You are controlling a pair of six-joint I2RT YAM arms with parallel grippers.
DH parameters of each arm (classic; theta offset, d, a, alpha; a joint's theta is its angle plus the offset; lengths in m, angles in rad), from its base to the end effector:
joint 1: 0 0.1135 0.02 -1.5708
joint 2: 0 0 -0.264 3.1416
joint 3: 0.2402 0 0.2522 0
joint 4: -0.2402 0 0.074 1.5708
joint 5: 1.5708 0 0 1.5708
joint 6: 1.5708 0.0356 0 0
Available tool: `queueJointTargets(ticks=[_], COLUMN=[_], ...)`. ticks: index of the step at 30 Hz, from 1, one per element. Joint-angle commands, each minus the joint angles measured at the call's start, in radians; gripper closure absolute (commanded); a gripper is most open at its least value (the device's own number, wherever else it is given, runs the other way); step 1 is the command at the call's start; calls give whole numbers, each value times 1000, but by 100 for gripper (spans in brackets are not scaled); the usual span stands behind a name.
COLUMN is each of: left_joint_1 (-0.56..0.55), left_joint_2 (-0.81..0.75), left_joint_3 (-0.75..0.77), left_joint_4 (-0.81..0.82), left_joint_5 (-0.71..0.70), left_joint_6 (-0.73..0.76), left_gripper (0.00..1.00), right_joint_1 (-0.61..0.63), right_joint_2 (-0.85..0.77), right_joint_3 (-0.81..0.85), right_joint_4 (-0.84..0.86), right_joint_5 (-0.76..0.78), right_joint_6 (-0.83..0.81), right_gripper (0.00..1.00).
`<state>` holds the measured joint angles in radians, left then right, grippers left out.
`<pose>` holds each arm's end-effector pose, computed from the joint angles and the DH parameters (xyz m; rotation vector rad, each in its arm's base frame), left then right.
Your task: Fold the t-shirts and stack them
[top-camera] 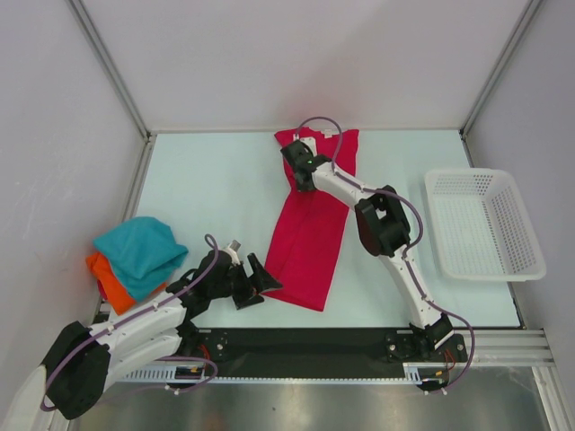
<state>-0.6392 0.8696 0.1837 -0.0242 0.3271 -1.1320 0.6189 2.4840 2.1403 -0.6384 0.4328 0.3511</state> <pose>0.1207 -0.1040 0.1363 -0.4401 2.5518 -1.1874 0.4476 0.3004 0.1604 -0.1636 2.4250 -0.1289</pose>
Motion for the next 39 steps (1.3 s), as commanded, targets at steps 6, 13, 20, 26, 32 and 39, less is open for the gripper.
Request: queueJointTargets(ticks=[6,13,20,26,32,39], left_joint_1=[15,22,35,47,105,130], left_joint_2=[-3,31,209,318,339,313], left_joint_3=[-7,28,193,335,376,390], left_joint_4=[10,21,-29,-85,-102,-121], left_joint_5=[12,12,27,10,15,4], left_joint_6=[32,46,142,213,235,236], left_gripper=[4,4,4,4,4,4], right_joint_1=[-27,4,48,125,183,284], right_joint_2=[12,-88,-376,-569,-700,-792], right_joint_3=[59,76,-225,-502,-795,-977], right_joint_4=[-86,-139,-70,-55,26,31], right_joint_5=[3,14,-22,-17,-111,-106], right_joint_6=[-14,-27,35,100,216,330], right_gripper=[62,41,39,39,39,39])
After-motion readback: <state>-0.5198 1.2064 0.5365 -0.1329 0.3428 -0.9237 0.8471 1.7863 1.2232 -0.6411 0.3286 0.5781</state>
